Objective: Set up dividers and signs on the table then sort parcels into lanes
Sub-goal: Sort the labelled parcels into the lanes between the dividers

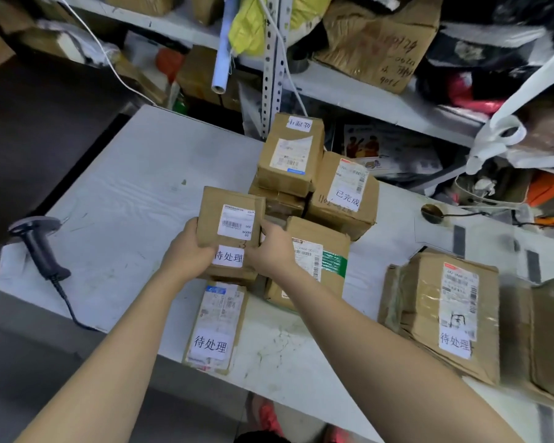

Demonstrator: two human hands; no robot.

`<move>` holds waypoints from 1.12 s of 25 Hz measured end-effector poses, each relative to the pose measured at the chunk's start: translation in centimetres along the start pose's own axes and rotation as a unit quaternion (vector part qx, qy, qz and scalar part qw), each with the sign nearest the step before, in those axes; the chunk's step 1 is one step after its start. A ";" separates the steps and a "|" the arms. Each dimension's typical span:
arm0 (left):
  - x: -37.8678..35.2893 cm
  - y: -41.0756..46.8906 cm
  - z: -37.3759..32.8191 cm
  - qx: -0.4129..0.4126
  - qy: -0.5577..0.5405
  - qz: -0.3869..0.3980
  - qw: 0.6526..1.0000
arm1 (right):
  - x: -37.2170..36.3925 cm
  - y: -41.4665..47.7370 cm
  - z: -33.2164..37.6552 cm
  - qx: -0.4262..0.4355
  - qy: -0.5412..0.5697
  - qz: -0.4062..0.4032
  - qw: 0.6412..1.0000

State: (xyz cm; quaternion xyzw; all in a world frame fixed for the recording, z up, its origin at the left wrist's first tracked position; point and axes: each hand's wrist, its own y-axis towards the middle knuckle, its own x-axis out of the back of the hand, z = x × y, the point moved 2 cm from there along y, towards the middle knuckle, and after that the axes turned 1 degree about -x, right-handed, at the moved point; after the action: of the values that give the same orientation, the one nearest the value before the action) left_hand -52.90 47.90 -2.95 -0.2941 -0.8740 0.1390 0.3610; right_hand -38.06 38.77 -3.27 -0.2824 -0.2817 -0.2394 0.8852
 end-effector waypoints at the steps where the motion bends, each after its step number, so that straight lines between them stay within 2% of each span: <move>1: 0.6 -0.4 -0.6 -0.009 -0.002 -0.008 1.000 | 0.8 -0.4 0.4 0.009 0.017 -0.001 1.000; 10: 2.9 -7.5 -10.3 -0.118 -0.044 -0.051 0.991 | 12.7 -6.8 3.8 0.108 0.124 -0.049 0.985; 14: -0.6 -11.9 -16.8 -0.184 -0.038 -0.016 0.982 | 20.8 -10.8 0.7 0.115 0.171 -0.090 0.974; 17: -6.3 -15.0 -20.7 -0.227 -0.025 0.043 0.973 | 26.4 -13.8 -5.3 0.089 0.222 -0.128 0.963; 21: -15.4 -18.4 -24.0 -0.261 0.001 0.097 0.960 | 30.3 -17.0 -14.3 0.016 0.235 -0.191 0.953; 25: -23.6 -19.2 -23.0 -0.214 -0.006 0.148 0.965 | 31.3 -19.9 -20.4 -0.043 0.190 -0.215 0.957; 28: -27.7 -19.6 -21.5 -0.185 0.010 0.168 0.968 | 30.3 -21.0 -23.5 -0.090 0.172 -0.198 0.961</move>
State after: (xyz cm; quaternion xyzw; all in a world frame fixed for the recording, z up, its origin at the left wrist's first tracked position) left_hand -29.97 16.11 5.82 -0.4998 -0.8189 0.0302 0.2807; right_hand -19.74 0.58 7.55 -0.2541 -0.1525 -0.4794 0.8260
